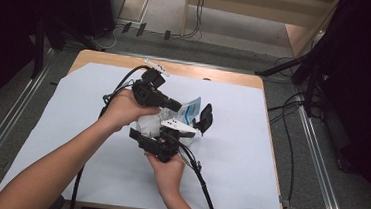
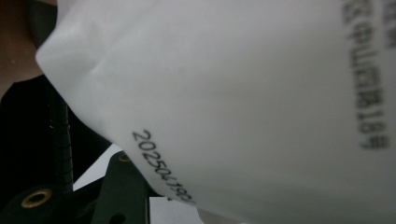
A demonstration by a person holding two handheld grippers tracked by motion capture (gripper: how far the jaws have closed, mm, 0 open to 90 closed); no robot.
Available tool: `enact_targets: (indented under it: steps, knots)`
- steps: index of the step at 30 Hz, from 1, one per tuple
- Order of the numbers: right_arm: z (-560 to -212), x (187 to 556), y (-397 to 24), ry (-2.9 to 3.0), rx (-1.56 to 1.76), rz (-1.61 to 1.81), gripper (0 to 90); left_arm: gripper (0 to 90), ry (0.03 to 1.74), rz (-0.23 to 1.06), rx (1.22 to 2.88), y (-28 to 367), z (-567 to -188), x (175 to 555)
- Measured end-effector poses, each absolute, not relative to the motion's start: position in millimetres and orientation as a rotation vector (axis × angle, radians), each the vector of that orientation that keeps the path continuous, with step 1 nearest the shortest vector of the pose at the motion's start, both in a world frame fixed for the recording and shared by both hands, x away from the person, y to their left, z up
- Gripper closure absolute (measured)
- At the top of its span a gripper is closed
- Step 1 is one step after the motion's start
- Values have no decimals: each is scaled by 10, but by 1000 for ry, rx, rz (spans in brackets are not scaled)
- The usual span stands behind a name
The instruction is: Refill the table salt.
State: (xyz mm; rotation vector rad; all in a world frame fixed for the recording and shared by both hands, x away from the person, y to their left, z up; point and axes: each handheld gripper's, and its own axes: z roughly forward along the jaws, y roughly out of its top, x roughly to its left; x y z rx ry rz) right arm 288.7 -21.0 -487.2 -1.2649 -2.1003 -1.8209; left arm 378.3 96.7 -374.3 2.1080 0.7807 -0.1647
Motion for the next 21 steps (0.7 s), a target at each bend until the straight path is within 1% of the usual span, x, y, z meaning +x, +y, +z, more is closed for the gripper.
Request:
enact_targets:
  steps: [21]
  knots:
    - [-4857,2877,-218,-2041,-1292,-1838,542,890,767,-175,2099,950,-3714,3785]
